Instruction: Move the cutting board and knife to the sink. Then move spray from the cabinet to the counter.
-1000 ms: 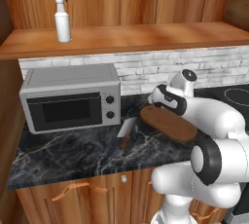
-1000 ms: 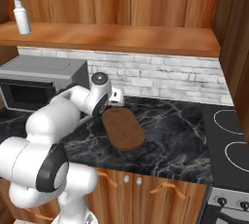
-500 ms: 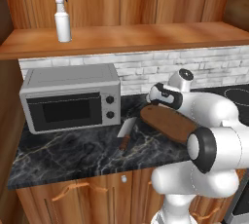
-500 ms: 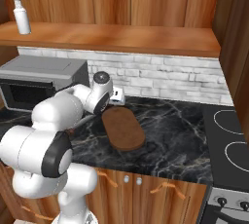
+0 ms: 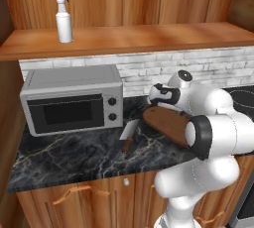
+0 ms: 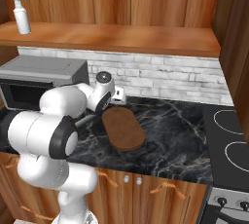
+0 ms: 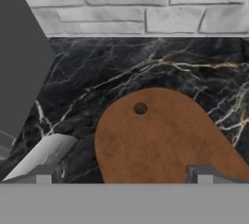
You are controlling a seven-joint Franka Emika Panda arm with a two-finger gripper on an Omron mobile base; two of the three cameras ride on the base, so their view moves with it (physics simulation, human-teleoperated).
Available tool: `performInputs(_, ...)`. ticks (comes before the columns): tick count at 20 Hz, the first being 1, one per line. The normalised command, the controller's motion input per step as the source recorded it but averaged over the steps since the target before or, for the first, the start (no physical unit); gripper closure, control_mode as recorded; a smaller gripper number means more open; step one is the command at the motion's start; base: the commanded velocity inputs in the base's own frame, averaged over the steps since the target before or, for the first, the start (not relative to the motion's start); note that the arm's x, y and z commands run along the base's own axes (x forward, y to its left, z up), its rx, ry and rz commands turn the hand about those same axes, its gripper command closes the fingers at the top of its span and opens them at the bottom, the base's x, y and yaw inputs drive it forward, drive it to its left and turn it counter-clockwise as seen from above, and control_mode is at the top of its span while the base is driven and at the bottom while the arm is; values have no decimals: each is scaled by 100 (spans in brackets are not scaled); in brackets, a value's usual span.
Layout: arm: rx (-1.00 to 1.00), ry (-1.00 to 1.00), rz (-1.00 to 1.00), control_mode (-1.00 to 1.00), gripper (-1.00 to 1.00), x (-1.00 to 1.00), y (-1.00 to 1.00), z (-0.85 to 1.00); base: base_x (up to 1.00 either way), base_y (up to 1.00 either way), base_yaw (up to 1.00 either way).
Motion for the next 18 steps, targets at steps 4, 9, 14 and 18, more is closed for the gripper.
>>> performInputs(4,0,0,0,-100,-100,17,-1,-15,0,0,0)
performInputs(9,0,0,0,-100,-100,17,0,-15,0,0,0)
performInputs(14,0,0,0,-100,-100,13,0,-13,0,0,0)
performInputs(18,0,0,0,-100,-100,8,0,-13,0,0,0)
